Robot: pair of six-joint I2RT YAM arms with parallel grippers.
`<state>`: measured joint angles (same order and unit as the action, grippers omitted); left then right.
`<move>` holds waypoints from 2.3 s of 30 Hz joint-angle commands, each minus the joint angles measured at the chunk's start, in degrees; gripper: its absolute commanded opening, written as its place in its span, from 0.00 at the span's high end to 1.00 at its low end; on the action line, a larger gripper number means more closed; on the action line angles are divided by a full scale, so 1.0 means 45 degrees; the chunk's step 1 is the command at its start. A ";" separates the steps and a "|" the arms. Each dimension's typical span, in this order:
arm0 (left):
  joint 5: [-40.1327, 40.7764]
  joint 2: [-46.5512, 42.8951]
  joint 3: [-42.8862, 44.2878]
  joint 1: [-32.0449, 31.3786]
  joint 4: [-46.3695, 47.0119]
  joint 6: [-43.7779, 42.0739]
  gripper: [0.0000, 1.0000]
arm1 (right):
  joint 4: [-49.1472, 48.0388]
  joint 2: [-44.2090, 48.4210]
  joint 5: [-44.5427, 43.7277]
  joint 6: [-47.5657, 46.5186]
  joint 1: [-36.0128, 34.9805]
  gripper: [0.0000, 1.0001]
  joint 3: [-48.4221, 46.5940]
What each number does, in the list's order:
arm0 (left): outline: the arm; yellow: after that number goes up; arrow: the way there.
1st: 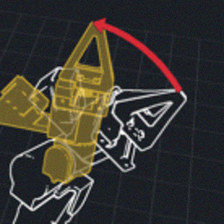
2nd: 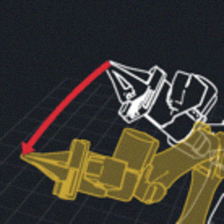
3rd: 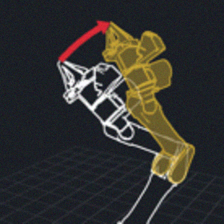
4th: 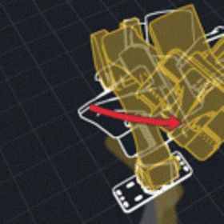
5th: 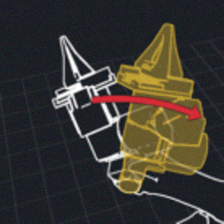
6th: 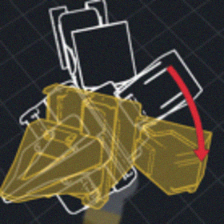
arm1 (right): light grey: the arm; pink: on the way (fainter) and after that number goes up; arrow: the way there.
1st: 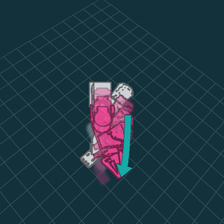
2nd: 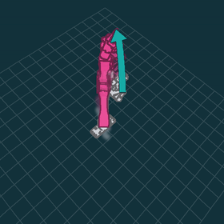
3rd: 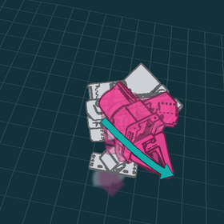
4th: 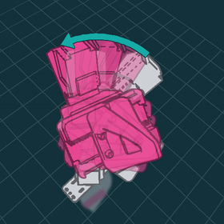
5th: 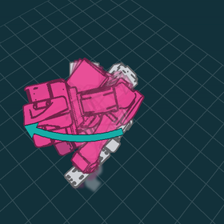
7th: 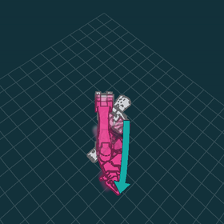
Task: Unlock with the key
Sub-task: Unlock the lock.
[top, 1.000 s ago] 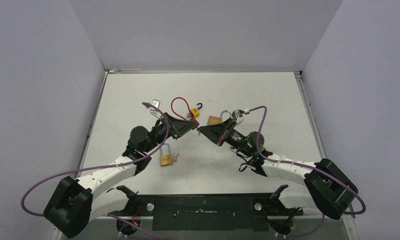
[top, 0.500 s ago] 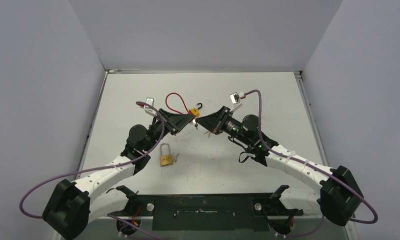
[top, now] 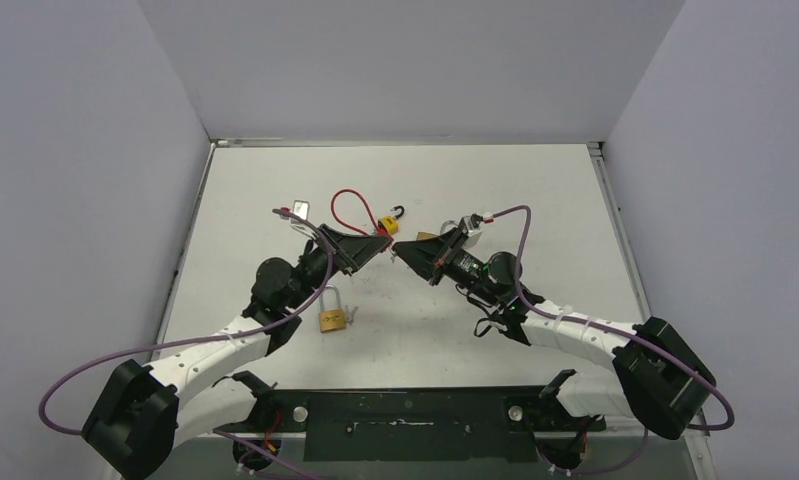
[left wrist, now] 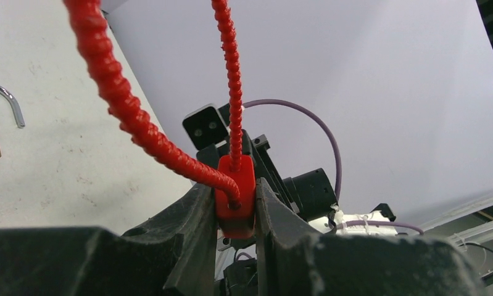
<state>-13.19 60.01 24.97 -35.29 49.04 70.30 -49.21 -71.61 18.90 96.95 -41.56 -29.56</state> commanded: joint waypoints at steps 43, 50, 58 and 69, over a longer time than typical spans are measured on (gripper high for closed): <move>0.1052 -0.0672 0.3687 0.0010 -0.9176 0.0467 1.00 | 1.2595 0.0416 -0.5982 -1.9256 -0.3429 0.50 -0.6788; 0.0883 -0.0698 0.3557 0.0029 -0.9133 0.0579 1.00 | 1.2242 0.0086 -0.6093 -1.9403 -0.3450 0.64 -0.7009; 0.0767 -0.0757 0.3516 0.0029 -0.9060 0.0583 1.00 | 1.2183 -0.0057 -0.5782 -1.9134 -0.3457 0.88 -0.7105; 0.0422 -0.0989 0.2833 0.0048 -0.8359 0.0854 1.00 | 1.0332 0.0840 -0.3298 -1.5977 -0.1814 0.81 -0.6072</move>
<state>-8.58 57.23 38.54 -34.83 7.84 73.14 5.13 -70.94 -0.43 20.75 -51.03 -57.84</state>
